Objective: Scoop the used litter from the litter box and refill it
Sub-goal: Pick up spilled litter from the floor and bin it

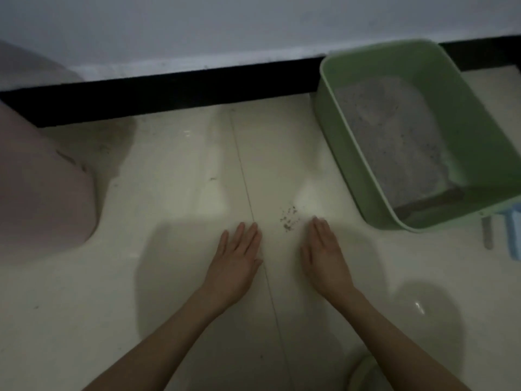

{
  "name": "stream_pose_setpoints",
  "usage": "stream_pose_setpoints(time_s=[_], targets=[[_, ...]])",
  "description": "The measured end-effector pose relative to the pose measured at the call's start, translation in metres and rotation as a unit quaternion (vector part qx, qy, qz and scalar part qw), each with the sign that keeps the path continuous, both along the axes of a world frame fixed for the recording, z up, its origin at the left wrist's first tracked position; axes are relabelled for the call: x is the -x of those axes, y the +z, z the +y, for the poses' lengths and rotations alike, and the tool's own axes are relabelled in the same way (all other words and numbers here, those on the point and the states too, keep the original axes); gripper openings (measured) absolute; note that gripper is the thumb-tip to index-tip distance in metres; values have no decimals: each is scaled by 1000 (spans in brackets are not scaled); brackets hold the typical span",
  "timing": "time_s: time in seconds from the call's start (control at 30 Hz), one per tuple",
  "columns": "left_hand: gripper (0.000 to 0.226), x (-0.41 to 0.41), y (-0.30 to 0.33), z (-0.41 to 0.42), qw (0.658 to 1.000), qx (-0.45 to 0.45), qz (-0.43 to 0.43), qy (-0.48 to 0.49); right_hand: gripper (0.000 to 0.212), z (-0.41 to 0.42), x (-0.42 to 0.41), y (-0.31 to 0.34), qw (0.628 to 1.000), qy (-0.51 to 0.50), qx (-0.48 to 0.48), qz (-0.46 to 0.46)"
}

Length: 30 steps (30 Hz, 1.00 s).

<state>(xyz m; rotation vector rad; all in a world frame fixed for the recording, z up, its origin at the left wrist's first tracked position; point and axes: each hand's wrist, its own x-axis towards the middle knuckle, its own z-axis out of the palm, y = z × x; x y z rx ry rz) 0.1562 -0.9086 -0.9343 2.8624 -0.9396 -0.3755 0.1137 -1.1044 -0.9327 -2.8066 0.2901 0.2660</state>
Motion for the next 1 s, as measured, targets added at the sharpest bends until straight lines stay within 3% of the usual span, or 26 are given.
stream_pose_setpoints(time_s=[0.13, 0.33, 0.5, 0.67, 0.83, 1.0], targets=[[54, -11, -13, -25, 996, -20, -21, -87, 54, 9, 18, -17, 995, 75, 67, -1], [60, -39, -20, -48, 990, -11, -47, -129, 51, 3, -4, -25, 991, 109, 80, -16], [57, -39, -13, -44, 997, 35, -44, -53, 50, -1, -13, -20, 996, 65, 52, -40], [58, -11, -12, -13, 999, 14, -25, 37, 52, 12, 19, -28, 979, 189, 66, -42], [54, -5, -19, -21, 1000, -3, -18, -22, 56, 9, -15, -31, 980, 176, 90, -32], [52, -30, -24, -44, 997, 36, -32, -67, 55, 6, -22, -26, 986, 148, 20, -76]])
